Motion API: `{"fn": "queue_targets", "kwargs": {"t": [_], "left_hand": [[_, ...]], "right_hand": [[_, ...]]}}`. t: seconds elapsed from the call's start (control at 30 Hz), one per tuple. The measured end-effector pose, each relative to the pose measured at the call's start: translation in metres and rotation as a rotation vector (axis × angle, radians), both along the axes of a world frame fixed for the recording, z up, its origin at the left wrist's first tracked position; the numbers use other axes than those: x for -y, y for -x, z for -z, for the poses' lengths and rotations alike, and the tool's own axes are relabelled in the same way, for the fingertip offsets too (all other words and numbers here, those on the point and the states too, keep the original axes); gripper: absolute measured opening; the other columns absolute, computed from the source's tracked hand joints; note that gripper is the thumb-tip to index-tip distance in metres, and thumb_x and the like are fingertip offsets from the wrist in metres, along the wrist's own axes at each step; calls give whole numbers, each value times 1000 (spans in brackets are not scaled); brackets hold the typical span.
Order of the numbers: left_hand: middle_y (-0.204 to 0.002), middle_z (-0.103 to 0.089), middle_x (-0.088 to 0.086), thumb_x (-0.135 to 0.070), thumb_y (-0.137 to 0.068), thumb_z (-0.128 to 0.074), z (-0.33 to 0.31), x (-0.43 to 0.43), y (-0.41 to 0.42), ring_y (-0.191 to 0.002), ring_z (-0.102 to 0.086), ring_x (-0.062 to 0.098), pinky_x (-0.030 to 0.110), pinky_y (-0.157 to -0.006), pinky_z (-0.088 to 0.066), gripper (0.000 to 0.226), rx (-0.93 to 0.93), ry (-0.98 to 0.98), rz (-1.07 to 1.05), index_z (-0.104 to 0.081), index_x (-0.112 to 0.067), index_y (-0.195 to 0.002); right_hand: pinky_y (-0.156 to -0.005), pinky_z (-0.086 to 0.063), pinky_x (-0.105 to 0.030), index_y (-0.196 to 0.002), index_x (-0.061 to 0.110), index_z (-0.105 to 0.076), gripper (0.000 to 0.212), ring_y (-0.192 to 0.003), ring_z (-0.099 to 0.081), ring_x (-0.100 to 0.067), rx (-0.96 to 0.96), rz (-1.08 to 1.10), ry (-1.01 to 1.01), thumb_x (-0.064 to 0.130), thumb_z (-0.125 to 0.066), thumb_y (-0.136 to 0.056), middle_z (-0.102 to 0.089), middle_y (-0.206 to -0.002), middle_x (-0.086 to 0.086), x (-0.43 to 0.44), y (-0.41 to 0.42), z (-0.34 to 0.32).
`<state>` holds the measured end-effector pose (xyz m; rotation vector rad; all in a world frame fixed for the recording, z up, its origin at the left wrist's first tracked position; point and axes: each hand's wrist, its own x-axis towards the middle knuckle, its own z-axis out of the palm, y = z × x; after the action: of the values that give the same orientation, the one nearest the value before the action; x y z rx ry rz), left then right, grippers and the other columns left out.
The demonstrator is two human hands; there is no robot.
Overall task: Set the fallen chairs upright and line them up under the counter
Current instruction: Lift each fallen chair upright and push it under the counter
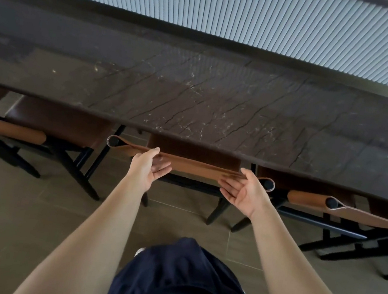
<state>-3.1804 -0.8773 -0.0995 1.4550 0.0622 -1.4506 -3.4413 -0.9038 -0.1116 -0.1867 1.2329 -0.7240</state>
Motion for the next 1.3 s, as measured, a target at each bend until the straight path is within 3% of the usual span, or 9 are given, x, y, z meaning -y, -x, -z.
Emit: {"fn": "queue_targets", "kwargs": {"t": [0.37, 0.63, 0.8, 1.07, 1.3], "left_hand": [[-111, -69, 15, -17, -97, -56, -22, -76, -56, -98, -70, 28, 39, -81, -58, 14, 132, 180, -83, -60, -11, -109], [-109, -71, 9, -23, -95, -60, -42, -181, -141, -99, -70, 23, 38, -87, -57, 22, 223, 255, -104, -63, -14, -115], [-108, -71, 11, -20, -96, -58, -46, -240, -196, -96, -71, 23, 35, -80, -59, 18, 252, 241, -211, -63, -11, -111], [-102, -74, 9, -22, -96, -58, -54, -278, -262, -94, -72, 23, 36, -79, -59, 19, 281, 235, -348, -63, -9, -109], [-105, -73, 11, -22, -95, -60, -64, -254, -325, -95, -72, 24, 33, -73, -59, 25, 308, 228, -432, -60, -7, -115]], "right_hand": [[-78, -57, -34, -122, 11, -62, 33, -99, -72, -22, -16, -152, 195, 27, -40, -104, -74, -109, -9, -62, -81, -43], [-80, -55, -35, -120, 14, -64, 28, -98, -72, -22, 23, -235, 215, 25, -46, -102, -75, -108, -9, -146, -183, -58], [-81, -55, -34, -116, 13, -66, 27, -96, -73, -21, 22, -311, 210, 25, -46, -102, -75, -105, -8, -185, -244, -63], [-81, -56, -33, -116, 10, -67, 28, -99, -72, -22, 5, -460, 215, 24, -47, -102, -75, -106, -9, -198, -322, -73], [-78, -57, -32, -117, 8, -66, 30, -97, -72, -23, 28, -579, 178, 26, -48, -101, -75, -104, -10, -160, -400, -71]]}}
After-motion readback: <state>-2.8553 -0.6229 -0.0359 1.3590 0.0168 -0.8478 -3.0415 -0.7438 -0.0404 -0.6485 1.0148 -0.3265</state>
